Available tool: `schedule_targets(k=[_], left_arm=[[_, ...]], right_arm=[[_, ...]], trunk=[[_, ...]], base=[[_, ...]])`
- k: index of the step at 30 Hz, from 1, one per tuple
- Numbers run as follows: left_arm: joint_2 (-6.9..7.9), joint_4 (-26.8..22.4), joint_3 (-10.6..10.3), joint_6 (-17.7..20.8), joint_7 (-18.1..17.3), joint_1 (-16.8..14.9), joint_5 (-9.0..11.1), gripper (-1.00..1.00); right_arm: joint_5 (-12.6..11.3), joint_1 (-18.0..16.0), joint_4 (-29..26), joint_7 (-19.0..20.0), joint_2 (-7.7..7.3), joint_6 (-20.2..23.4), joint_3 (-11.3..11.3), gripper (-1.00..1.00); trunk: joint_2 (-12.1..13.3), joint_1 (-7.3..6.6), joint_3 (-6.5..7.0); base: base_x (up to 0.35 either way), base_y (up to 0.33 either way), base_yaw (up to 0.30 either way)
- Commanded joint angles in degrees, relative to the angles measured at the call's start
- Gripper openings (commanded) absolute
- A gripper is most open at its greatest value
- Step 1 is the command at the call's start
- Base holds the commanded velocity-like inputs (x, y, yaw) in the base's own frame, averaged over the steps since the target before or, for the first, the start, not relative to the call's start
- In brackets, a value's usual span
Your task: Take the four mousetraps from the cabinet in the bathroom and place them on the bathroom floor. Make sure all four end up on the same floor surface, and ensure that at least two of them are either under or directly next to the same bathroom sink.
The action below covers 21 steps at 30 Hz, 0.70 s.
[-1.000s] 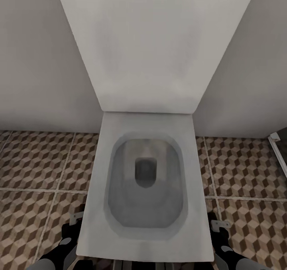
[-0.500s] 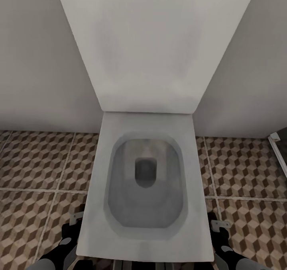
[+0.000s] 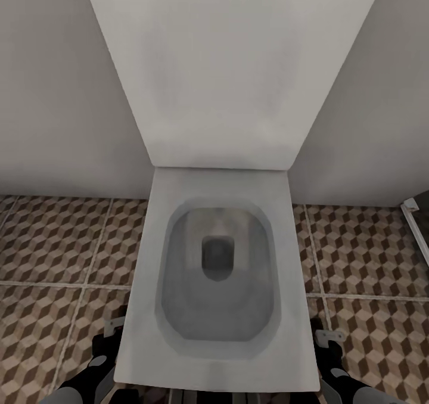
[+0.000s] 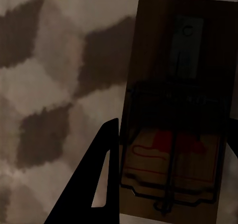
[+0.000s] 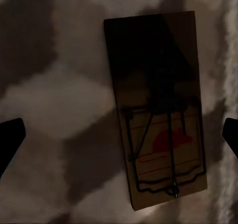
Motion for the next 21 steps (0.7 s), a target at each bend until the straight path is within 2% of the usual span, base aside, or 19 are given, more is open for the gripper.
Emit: schedule_targets(k=[1,21], left_arm=[[0.02,0.23,-0.85,0.22,0.55,0.03,0.93,-1.0],[0.02,0.24,-0.85,0.22,0.55,0.03,0.92,-1.0]], right_arm=[[0.59,-0.06,0.17,-0.3,-0.01,-0.26,-0.37,1.0],[0.34,-0.06,0.17,-0.3,-0.01,-0.26,-0.37,1.0]], trunk=[[-0.01,0.0,-0.04],[-0.01,0.0,-0.04]], base=[[0.0,0.0,0.0],[0.0,0.0,0.0]])
